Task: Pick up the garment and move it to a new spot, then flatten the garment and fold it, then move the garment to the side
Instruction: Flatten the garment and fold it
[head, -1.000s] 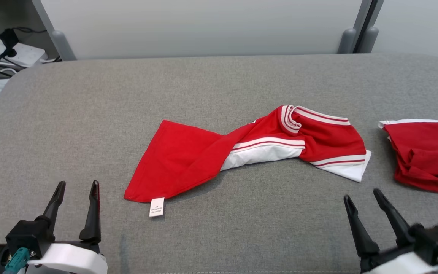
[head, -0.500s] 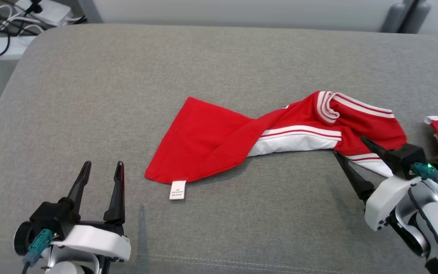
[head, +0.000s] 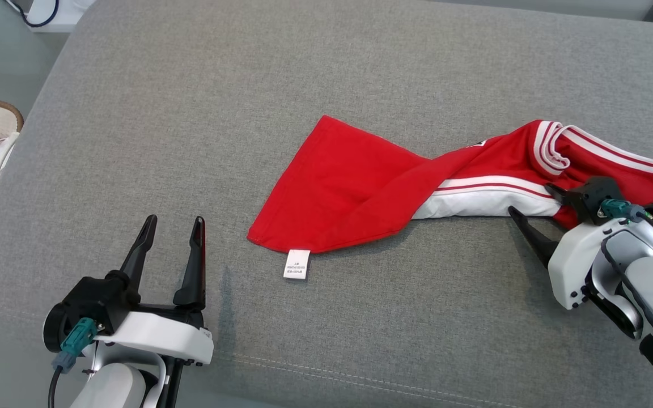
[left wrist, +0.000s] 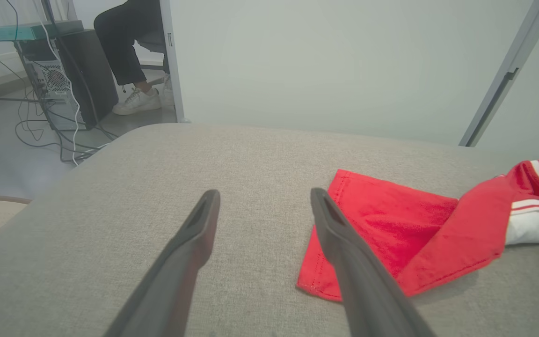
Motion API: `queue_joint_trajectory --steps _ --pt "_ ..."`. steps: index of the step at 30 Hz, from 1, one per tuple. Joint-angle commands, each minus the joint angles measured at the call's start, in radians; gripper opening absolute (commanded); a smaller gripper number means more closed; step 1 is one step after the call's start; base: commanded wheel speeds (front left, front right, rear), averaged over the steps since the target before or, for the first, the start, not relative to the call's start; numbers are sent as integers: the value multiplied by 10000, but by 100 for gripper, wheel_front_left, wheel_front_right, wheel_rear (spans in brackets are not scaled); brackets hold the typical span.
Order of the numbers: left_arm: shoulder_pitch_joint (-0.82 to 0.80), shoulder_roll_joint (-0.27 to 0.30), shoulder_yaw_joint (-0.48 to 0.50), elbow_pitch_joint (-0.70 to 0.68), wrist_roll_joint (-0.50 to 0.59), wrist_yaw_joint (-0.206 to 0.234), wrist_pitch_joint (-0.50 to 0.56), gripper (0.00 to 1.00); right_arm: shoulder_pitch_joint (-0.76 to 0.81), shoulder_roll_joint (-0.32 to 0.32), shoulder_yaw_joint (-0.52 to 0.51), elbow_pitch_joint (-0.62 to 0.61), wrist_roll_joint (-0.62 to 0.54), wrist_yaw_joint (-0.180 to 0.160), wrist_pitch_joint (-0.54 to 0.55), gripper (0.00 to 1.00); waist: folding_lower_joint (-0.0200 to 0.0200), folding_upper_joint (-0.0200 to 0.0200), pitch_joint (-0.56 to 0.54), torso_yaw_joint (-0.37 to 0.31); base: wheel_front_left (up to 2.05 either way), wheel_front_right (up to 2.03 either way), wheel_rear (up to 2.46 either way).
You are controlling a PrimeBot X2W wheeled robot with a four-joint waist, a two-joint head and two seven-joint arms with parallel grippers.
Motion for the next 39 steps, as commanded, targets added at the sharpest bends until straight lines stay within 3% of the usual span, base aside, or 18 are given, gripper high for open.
queue_joint_trajectory --steps 1,4,6,8,9,16,21,30,31,34,39 --pt "-454 212 397 -141 116 -89 -107 100 -110 -182 130 -38 115 40 -9 100 0 0 60 48 0 0 0" --pt "-552 86 462 -4 201 -203 -122 100 -471 -193 601 322 377 40 -6 100 0 0 147 76 0 0 0" --pt "-587 41 508 58 246 -252 -126 100 -627 -194 840 440 484 40 -56 69 0 0 170 67 0 0 0" --pt "-609 -5 561 109 290 -299 -129 100 -743 -185 1081 542 610 40 -91 6 0 0 171 46 0 0 0" --pt "-615 -30 592 126 316 -321 -129 100 -785 -184 1200 576 686 40 -118 0 0 0 162 35 0 0 0" --pt "-581 -190 807 196 510 -463 -132 100 -926 -329 1677 487 1325 40 -467 0 0 0 94 -84 0 0 0" --pt "-501 -286 966 215 620 -544 -132 100 -855 -731 2198 -625 2270 40 -201 0 0 0 60 -248 0 0 0" --pt "-471 -395 1189 264 796 -703 -133 100 -1185 -2707 2930 -3771 4799 40 1422 0 0 0 32 -529 0 0 0" --pt "-471 -395 1189 264 796 -703 -133 100 -1185 -2707 2930 -3771 4799 40 1422 0 0 0 32 -529 0 0 0" --pt "-455 -426 1236 310 837 -742 -133 100 -1255 -3185 2922 -4567 5999 40 2185 0 0 0 -15 -595 0 0 0" --pt "-457 -480 1240 374 904 -820 -133 100 -1174 -3657 2716 -4899 8221 40 3778 0 0 0 -107 -610 0 0 0"
